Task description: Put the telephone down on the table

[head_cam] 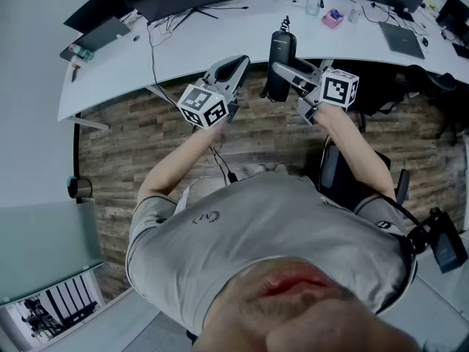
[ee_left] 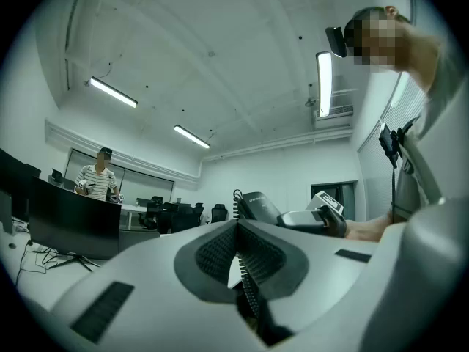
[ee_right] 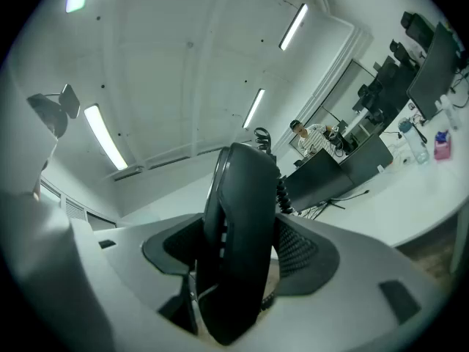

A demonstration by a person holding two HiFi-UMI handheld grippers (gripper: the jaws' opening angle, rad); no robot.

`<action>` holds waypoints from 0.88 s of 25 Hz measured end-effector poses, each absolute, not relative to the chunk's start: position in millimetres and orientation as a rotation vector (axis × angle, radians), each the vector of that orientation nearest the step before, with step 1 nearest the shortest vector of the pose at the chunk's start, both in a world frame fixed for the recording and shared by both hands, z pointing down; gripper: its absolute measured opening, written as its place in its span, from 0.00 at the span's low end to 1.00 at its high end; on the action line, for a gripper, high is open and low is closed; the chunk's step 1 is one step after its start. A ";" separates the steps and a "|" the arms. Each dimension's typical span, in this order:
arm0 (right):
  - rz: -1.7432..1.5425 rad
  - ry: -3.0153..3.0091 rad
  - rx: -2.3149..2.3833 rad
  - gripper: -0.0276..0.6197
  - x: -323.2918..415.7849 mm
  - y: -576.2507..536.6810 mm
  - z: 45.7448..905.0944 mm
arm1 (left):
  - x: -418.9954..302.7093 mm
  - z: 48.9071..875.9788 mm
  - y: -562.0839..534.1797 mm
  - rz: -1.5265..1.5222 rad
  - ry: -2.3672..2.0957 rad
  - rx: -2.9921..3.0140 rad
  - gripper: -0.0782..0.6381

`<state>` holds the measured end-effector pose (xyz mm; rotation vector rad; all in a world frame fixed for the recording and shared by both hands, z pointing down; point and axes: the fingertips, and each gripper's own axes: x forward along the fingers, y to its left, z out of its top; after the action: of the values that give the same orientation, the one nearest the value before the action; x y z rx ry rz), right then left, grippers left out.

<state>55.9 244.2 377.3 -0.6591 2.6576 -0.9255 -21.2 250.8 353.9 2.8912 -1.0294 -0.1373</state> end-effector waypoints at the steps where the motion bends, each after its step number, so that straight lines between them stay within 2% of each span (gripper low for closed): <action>1: -0.933 2.655 -0.651 0.51 56.1 245.0 378.9 | -21.4 354.5 251.7 -0.141 -1.030 2.884 0.12; 22: -0.984 2.591 -0.586 0.51 67.5 247.1 381.1 | -6.9 365.5 249.9 -0.118 -1.001 2.867 0.12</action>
<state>67.5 247.1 381.1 -0.5861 2.5913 -0.9839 -6.9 249.9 365.5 2.8669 -1.0014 -0.1180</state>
